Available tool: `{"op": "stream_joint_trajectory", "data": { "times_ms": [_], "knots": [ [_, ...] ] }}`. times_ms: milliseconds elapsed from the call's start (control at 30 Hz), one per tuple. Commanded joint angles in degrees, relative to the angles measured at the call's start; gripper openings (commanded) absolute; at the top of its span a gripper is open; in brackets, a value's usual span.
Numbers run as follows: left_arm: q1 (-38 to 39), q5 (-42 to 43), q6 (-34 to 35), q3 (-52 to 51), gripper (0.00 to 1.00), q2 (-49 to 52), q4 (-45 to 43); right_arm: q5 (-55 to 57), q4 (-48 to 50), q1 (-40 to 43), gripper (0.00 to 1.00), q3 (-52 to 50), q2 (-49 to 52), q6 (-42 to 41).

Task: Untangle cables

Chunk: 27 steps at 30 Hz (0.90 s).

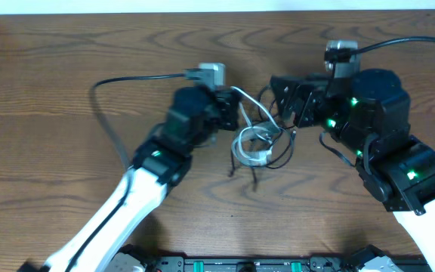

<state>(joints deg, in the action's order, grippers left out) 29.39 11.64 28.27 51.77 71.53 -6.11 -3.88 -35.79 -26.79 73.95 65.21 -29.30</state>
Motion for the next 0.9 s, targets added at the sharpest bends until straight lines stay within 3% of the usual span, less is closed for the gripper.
{"op": "stream_joint_trajectory", "data": {
  "times_ms": [0,67,333,533,867],
  "knots": [
    [-0.9,-0.6,0.5,-0.1,0.08,-5.0,-0.2,4.3,-5.7,-0.8,0.94,0.7,0.5,-2.1],
    [-0.9,-0.5,1.6,-0.1,0.08,-6.5,-0.2,4.4,-9.2,-2.0,0.98,0.4,1.9,-3.7],
    [-0.9,-0.5,6.4,-0.1,0.08,-9.1,-1.2,4.4,-12.4,-7.9,0.99,-0.9,9.5,-12.6],
    [-0.9,0.4,6.6,-0.1,0.08,-11.7,-4.2,4.4,-10.9,-11.4,0.99,-1.0,17.4,-20.2],
    [-0.9,0.5,8.5,-0.1,0.08,-17.6,-5.9,4.5,-3.8,-13.5,0.99,-1.0,30.1,-23.9]
  ]
}}
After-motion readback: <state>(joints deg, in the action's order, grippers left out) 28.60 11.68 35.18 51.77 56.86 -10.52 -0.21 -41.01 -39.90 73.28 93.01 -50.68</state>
